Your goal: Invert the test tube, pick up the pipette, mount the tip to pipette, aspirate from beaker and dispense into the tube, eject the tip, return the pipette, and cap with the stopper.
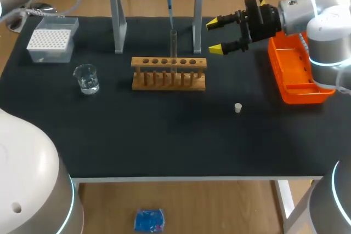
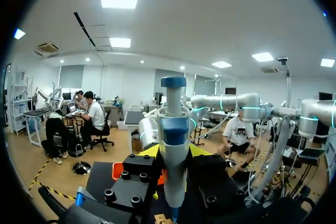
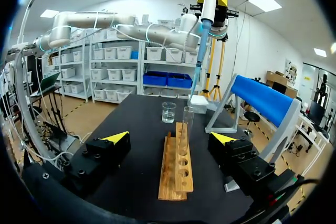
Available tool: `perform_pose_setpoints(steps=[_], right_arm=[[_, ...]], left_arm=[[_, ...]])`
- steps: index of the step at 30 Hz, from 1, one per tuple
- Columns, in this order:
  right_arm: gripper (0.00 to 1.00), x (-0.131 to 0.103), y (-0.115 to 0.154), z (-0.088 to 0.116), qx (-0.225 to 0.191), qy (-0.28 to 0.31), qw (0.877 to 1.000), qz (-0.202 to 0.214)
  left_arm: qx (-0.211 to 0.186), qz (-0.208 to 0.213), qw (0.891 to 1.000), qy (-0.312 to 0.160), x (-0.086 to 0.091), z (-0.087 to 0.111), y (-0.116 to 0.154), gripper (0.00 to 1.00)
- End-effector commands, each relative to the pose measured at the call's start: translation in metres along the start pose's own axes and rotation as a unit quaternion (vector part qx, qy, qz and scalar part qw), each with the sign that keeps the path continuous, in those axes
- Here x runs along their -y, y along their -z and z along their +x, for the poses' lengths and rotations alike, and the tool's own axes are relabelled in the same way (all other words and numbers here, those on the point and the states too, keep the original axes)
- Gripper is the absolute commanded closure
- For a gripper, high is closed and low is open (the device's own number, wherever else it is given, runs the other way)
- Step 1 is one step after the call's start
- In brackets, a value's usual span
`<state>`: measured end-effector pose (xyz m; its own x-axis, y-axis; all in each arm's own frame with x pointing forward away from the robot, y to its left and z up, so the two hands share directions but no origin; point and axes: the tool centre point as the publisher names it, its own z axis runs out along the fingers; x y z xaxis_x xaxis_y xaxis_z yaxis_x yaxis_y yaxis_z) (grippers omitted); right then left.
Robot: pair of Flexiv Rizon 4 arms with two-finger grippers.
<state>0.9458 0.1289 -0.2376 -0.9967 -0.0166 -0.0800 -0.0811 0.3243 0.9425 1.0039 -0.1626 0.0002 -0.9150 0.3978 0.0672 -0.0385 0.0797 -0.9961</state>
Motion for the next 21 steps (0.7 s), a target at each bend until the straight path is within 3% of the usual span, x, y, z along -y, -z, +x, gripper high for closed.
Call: perform_pose_setpoints(steps=[1,21], right_arm=[[0.00,0.000,0.000,0.000,-0.001,0.000,1.000,0.000],[0.00,0.000,0.000,0.000,-0.001,0.000,1.000,0.000]], left_arm=[[-0.002,0.000,1.000,-0.001,0.000,-0.001,0.001,1.00],[0.009,-0.025,0.999,-0.019,0.000,0.003,-0.012,1.00]])
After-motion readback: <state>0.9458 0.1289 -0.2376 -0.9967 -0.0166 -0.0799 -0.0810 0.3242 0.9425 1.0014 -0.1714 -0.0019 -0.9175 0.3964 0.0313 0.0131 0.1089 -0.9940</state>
